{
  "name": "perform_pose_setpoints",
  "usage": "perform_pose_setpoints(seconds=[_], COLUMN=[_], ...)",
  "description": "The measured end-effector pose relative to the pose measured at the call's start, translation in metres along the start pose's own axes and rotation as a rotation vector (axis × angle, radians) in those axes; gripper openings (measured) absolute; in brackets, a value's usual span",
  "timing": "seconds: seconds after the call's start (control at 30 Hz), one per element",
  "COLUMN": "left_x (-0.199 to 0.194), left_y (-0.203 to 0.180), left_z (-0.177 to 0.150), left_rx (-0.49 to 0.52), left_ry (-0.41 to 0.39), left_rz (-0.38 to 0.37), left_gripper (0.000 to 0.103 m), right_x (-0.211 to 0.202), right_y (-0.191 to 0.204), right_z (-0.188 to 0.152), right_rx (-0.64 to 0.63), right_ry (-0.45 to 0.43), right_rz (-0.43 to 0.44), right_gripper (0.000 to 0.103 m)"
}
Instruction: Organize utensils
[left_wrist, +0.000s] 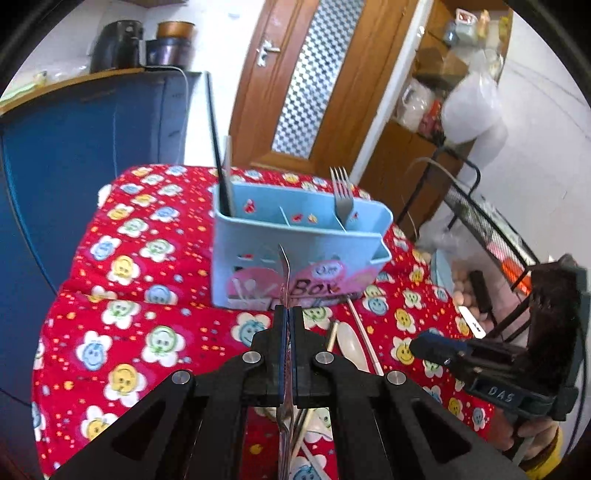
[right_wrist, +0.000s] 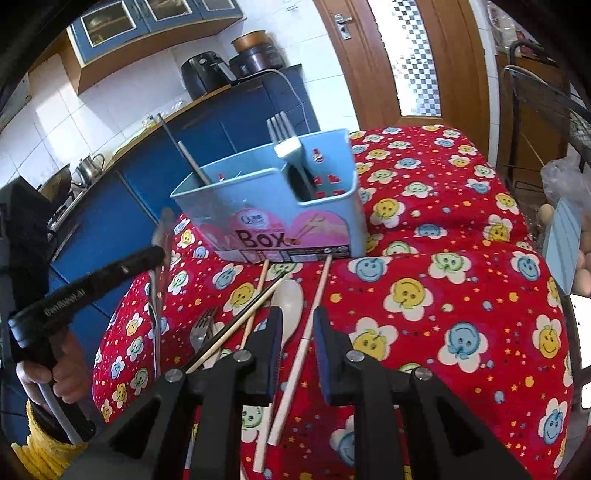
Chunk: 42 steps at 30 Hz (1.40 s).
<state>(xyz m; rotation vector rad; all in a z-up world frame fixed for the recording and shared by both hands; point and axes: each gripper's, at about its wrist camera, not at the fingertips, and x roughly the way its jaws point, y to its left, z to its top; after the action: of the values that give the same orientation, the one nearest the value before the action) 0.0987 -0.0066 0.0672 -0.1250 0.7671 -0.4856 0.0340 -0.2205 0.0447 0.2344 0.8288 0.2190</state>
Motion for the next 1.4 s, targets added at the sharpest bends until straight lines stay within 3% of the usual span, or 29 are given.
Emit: perform_pose_setpoints(seconds=[0.43, 0.6, 0.8, 0.93, 1.07, 1.4], left_x=[-0.043, -0.048, -0.049, -0.053, -0.059, -0.066], left_y=[0.029, 0.033, 0.032, 0.03, 0.026, 0.009], left_z=[0.008, 0.01, 0.012, 0.014, 0.017, 0.036], left_rx=[-0.059, -0.065, -0.062, -0.061, -0.053, -0.027], left_ry=[-0.108, -0.123, -0.134, -0.152, -0.177, -0.234], left_rz=[0.021, 0.013, 0.01, 0.009, 0.009, -0.002], left_gripper=[0.001, 0.001, 0.001, 0.001, 0.001, 0.001], right_x=[0.04, 0.055, 0.067, 0.071, 0.06, 0.001], right_y=[0.025, 0.027, 0.023, 0.021, 0.02, 0.034], right_z=[-0.005, -0.011, -0.003, 0.004, 0.0, 0.011], right_rx=[-0.073, -0.082, -0.061, -0.063, -0.047, -0.1], right_ry=[0.161, 0.233, 0.278, 0.289, 0.24, -0.062], right_rz=[-0.009, -0.06, -0.05, -0.051, -0.033, -0.029], right_gripper=[0.019, 0.019, 0.019, 0.012, 0.012, 0.011])
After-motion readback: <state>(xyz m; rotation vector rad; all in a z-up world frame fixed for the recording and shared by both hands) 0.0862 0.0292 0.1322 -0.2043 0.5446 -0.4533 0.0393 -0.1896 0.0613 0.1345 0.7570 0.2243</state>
